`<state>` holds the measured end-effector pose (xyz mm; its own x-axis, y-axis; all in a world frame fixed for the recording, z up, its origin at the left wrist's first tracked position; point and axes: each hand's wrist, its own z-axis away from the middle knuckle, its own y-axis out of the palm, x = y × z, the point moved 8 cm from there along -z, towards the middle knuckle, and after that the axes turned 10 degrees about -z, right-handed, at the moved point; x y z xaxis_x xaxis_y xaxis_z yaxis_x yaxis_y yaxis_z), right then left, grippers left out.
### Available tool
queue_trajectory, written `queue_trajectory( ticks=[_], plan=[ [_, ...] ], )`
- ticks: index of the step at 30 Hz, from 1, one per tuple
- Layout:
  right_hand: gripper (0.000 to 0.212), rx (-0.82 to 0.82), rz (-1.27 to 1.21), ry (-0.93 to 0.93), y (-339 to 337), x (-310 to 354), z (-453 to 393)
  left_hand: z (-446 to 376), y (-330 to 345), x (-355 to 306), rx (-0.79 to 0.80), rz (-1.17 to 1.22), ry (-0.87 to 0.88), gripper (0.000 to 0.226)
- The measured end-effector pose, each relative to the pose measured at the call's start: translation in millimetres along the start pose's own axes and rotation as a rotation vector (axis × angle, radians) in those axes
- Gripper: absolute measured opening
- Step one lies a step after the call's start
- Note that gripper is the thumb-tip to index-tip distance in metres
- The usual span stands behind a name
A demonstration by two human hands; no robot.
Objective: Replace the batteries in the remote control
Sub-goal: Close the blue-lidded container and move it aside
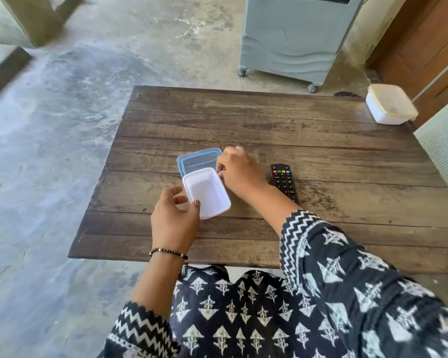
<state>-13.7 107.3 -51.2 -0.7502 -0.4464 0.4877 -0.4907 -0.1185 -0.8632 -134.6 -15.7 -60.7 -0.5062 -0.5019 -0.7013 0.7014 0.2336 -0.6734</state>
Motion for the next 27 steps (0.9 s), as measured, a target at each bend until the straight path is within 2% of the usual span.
queue_trajectory(
  ticks=[5,8,10,13,14,16,20,24,27],
  plan=[
    [0.01,-0.134,-0.077,-0.012,-23,-4,7,1,4,5,0.028,0.104,-0.026,0.041],
    [0.007,-0.233,-0.278,0.112,-48,-12,16,2,6,6,0.041,0.133,-0.031,0.04],
    [0.007,-0.268,-0.544,0.283,-56,-22,29,3,7,5,0.052,0.163,-0.037,0.041],
    [0.009,-0.2,-1.156,0.59,-41,-27,59,5,9,5,0.069,0.193,-0.038,0.044],
    [0.009,-0.154,-1.295,0.664,-33,-26,69,5,10,6,0.073,0.194,-0.037,0.043],
    [0.007,-0.077,-1.406,0.765,-20,-24,85,5,13,8,0.083,0.211,-0.041,0.04],
    [0.008,-0.015,-1.217,0.796,-6,-29,98,5,16,9,0.1,0.232,-0.032,0.035],
    [0.01,0.003,-0.871,0.639,-12,-27,89,4,15,10,0.072,0.26,-0.04,0.026],
    [0.014,0.039,-0.708,0.543,-18,-19,83,2,16,10,0.066,0.276,-0.045,0.026]
  ],
)
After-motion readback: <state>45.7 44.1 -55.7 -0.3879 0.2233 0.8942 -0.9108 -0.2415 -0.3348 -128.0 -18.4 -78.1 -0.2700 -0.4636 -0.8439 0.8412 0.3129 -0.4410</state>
